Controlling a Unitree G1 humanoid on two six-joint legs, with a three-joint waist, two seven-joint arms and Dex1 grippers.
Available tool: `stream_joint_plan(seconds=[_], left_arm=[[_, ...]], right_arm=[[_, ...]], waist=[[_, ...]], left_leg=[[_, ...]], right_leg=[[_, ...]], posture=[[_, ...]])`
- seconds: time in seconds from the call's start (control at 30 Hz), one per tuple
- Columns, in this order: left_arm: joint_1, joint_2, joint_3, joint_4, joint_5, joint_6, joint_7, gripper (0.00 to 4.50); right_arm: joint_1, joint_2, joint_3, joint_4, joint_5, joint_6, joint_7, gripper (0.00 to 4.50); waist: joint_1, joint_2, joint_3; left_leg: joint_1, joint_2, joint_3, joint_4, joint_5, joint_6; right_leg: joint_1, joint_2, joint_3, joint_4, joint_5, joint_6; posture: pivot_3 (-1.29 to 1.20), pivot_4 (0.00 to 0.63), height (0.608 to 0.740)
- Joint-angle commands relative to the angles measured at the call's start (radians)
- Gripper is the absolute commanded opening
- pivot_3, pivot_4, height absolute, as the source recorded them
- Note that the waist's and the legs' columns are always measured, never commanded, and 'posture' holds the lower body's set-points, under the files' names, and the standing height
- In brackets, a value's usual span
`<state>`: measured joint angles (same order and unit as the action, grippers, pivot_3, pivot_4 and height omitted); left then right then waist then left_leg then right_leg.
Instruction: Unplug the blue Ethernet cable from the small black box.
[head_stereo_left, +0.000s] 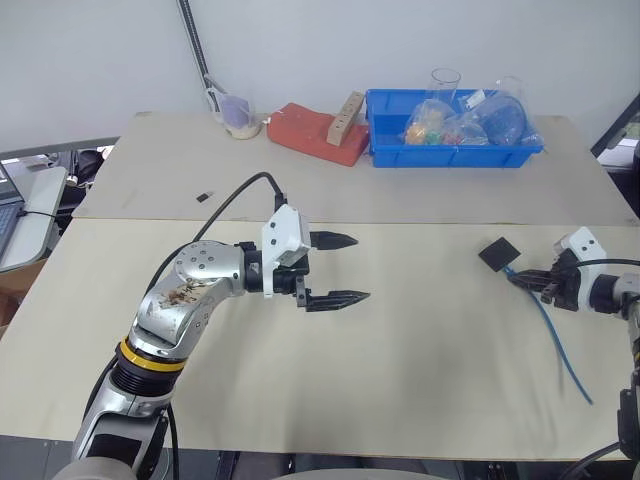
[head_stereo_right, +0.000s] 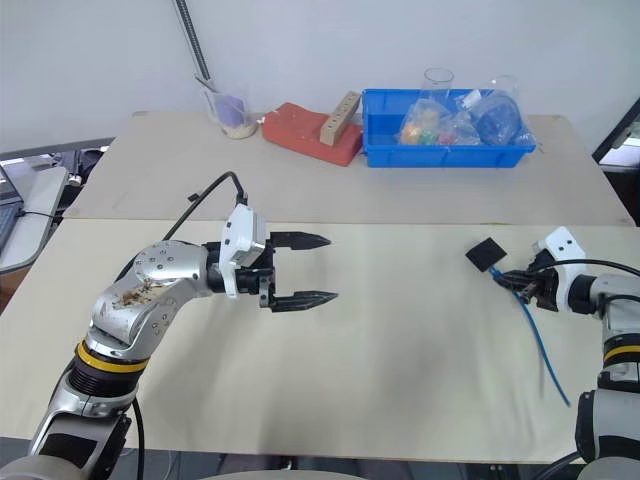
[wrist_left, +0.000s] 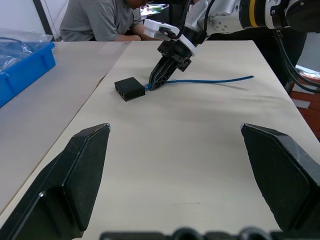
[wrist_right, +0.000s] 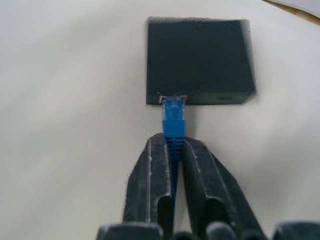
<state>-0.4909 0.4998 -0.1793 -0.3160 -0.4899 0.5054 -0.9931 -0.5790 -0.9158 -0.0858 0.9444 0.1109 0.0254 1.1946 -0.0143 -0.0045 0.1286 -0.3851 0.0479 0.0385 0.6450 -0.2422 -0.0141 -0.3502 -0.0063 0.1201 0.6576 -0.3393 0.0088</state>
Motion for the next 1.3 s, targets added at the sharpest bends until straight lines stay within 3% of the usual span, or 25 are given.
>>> stream_joint_plan(seconds=[0.03,0.2,0.33,0.5,0.63,1.1,1.2,1.3], left_arm=[[-0.015,0.004,0.080,0.003,-0.060,0.039,0.025,4.50],[-0.032,0.020,0.208,0.077,-0.177,0.161,0.064,4.50],[-0.100,0.019,0.287,0.170,-0.278,0.270,0.078,4.50],[-0.173,0.029,0.278,0.243,-0.294,0.324,0.053,4.50],[-0.182,0.026,0.233,0.255,-0.263,0.318,0.037,4.50],[-0.219,-0.042,0.202,0.339,-0.201,0.240,0.027,4.50],[-0.217,-0.044,0.199,0.333,-0.201,0.236,0.010,3.72],[-0.210,-0.041,0.201,0.332,-0.202,0.237,-0.003,2.36]], right_arm=[[0.027,-0.021,-0.027,-0.284,0.040,-0.027,0.010,0.01],[0.108,-0.014,-0.002,-0.771,0.050,0.023,-0.027,0.01],[0.086,0.022,0.096,-0.948,-0.091,-0.107,-0.107,0.01],[-0.013,0.080,0.214,-0.935,-0.356,-0.411,-0.309,0.01],[-0.069,0.120,0.254,-0.901,-0.442,-0.541,-0.412,0.01],[-0.149,0.195,0.306,-0.901,-0.534,-0.666,-0.533,0.01],[-0.151,0.198,0.310,-0.889,-0.540,-0.675,-0.537,0.00],[-0.156,0.198,0.312,-0.877,-0.544,-0.681,-0.543,0.00]], waist=[[-0.002,0.001,0.000],[-0.008,0.003,-0.001],[-0.001,0.001,0.000],[0.005,0.000,0.001],[0.002,0.000,0.001],[0.000,0.000,0.001],[0.000,0.000,0.001],[-0.001,0.000,0.001]], left_leg=[[0.000,0.000,0.000,0.000,0.000,0.000],[0.000,0.001,-0.006,0.000,0.000,0.000],[-0.001,0.001,-0.009,0.000,0.000,0.000],[-0.004,-0.001,-0.009,0.001,0.000,0.000],[-0.004,0.000,-0.010,0.001,0.001,-0.001],[-0.003,0.000,-0.010,0.001,0.001,-0.002],[-0.003,0.000,-0.010,0.001,0.001,-0.002],[-0.003,0.000,-0.010,0.001,0.001,-0.002]], right_leg=[[0.000,0.000,0.000,0.000,0.000,0.000],[-0.002,0.001,0.001,0.004,0.000,0.000],[-0.003,0.001,-0.002,0.005,0.000,0.001],[-0.006,-0.002,-0.003,0.005,-0.001,0.001],[-0.006,-0.002,-0.004,0.006,-0.001,0.001],[-0.006,-0.001,-0.003,0.007,-0.001,0.001],[-0.006,-0.001,-0.003,0.007,-0.001,0.001],[-0.006,-0.001,-0.003,0.007,0.000,0.001]], posture=[[0.00,0.150,0.740],[0.00,0.150,0.740],[0.00,0.150,0.740],[0.00,0.150,0.740],[0.00,0.150,0.740],[0.00,0.150,0.740],[0.00,0.150,0.740],[0.00,0.150,0.740]])
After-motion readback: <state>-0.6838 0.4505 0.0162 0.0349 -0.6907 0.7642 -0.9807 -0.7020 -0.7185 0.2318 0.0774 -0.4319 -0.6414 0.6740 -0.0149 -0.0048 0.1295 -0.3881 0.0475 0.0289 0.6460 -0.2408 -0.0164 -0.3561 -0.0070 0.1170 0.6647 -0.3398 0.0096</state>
